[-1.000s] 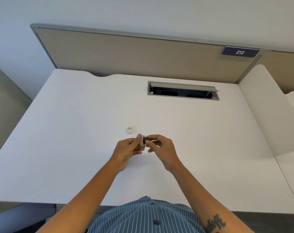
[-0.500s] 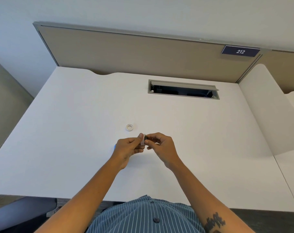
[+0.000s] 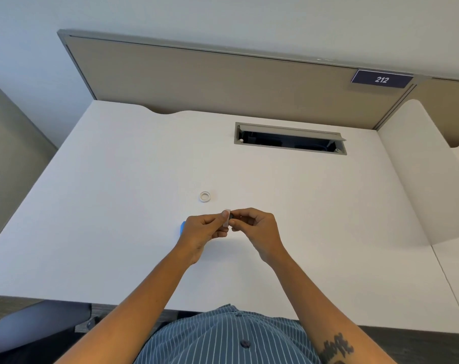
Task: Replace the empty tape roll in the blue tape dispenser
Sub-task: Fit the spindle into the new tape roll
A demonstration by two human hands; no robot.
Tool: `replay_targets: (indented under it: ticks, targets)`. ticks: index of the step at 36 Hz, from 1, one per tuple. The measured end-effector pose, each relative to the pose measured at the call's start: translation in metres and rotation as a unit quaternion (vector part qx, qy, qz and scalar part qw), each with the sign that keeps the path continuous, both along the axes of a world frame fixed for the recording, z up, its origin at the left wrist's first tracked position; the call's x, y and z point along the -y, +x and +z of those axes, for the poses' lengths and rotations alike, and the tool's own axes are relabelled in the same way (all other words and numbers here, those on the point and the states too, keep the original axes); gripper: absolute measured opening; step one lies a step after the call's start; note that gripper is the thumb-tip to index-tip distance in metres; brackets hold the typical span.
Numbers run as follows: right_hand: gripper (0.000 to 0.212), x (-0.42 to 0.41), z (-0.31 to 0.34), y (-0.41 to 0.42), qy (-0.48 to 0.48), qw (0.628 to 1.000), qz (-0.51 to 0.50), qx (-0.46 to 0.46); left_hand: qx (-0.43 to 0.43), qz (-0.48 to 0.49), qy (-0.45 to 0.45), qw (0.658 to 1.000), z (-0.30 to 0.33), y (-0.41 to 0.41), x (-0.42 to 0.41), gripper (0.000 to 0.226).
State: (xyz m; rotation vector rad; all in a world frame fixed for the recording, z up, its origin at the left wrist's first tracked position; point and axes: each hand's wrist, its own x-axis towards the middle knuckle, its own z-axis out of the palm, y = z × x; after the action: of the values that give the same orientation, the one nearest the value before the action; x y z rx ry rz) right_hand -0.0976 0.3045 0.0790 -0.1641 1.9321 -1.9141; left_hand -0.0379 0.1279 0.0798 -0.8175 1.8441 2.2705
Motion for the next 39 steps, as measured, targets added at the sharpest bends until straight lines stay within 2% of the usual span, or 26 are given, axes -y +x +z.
replay_targets:
  ticks: [5, 9, 14, 21, 27, 31, 39]
  targets:
    - [0.021, 0.0007, -0.0007, -0.0009, 0.003, 1.000, -0.007, 0.004, 0.011, -0.012, -0.045, 0.999, 0.0041, -0.0021, -0.0040, 0.043]
    - [0.022, 0.0014, -0.0020, -0.0029, -0.011, 1.000, -0.015, 0.009, 0.017, -0.040, -0.044, 0.998, 0.0083, -0.0019, -0.0067, 0.045]
    - [0.023, 0.0019, -0.0016, -0.0047, -0.030, 0.999, -0.009, 0.013, -0.039, -0.027, 0.006, 0.999, 0.0094, 0.0010, -0.0062, 0.031]
    - [0.024, 0.0036, 0.0000, -0.0056, -0.040, 0.999, -0.018, 0.019, -0.054, 0.017, 0.051, 0.997, 0.0035, 0.0038, -0.0031, 0.026]
    - [0.024, 0.0051, 0.0021, -0.0056, -0.047, 0.999, -0.007, 0.017, -0.052, 0.032, 0.041, 0.997, 0.0096, 0.0054, -0.0073, 0.049]
    - [0.023, 0.0057, 0.0037, -0.0046, -0.053, 0.998, 0.005, 0.018, -0.047, 0.048, 0.045, 0.997, 0.0079, 0.0045, -0.0074, 0.034]
    - [0.025, 0.0043, 0.0024, -0.0073, -0.049, 0.999, 0.009, 0.013, -0.060, 0.073, 0.010, 0.995, 0.0004, 0.0057, -0.0052, 0.028]
